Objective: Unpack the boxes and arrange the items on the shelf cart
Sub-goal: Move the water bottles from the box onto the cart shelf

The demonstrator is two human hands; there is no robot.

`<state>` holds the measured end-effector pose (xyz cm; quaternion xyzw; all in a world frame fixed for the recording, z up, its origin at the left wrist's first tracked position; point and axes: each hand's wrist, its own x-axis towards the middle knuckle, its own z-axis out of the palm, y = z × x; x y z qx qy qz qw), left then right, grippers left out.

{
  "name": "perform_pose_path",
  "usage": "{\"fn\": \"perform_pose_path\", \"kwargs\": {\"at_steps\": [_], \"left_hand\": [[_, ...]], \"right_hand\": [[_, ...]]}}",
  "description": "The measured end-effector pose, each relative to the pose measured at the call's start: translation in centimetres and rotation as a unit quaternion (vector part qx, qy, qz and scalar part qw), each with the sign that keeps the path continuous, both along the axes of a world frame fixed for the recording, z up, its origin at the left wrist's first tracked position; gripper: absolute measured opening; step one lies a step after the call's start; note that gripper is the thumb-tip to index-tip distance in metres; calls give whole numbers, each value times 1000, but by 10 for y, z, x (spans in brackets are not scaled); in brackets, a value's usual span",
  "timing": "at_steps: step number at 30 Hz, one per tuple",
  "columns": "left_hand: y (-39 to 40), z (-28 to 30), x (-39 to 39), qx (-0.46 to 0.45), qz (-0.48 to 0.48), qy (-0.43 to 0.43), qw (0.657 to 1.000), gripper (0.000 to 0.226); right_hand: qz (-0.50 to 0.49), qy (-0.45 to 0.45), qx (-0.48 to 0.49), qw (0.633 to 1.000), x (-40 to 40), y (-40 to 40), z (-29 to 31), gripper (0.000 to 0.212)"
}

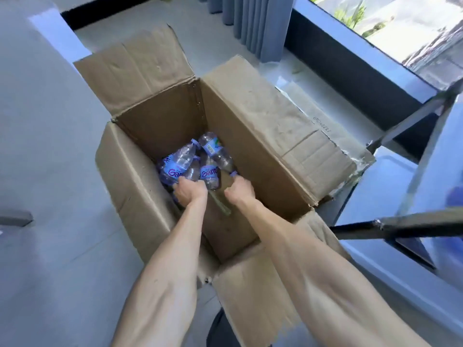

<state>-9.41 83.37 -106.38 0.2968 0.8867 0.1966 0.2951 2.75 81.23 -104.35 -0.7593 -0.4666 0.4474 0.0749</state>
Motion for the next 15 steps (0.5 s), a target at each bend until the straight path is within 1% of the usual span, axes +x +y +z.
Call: {"fn": "perform_pose_path", "kwargs": {"at_steps": [2,4,7,8,9,11,13,15], "left_hand": [[22,-19,-10,-20,-7,30,999,47],[41,-42,-19,-58,-33,38,997,55],[58,-83,-29,-197,-90,17,976,82],[61,-96,-31,-236,-112,36,965,87],[62,-109,-34,-260,-143,76,952,86],[67,-132,-40,-276,-212,161,924,72],[72,-149,-45,-283,-245,186,908,65],[76,-159,-48,-305,-254,188,898,67]], "right_hand": [[4,-9,16,1000,-6,16,-18,56],[5,-6,26,1000,-9,36,-34,54],[19,-34,28,999,-16,66,-60,47],[20,-41,31,998,-20,73,-69,46],[15,-45,32,998,-25,77,-79,47],[-4,-54,30,998,-35,82,-101,45],[-19,-41,4,999,-44,85,-123,40],[-18,-7,-35,999,-53,91,-140,45]]}}
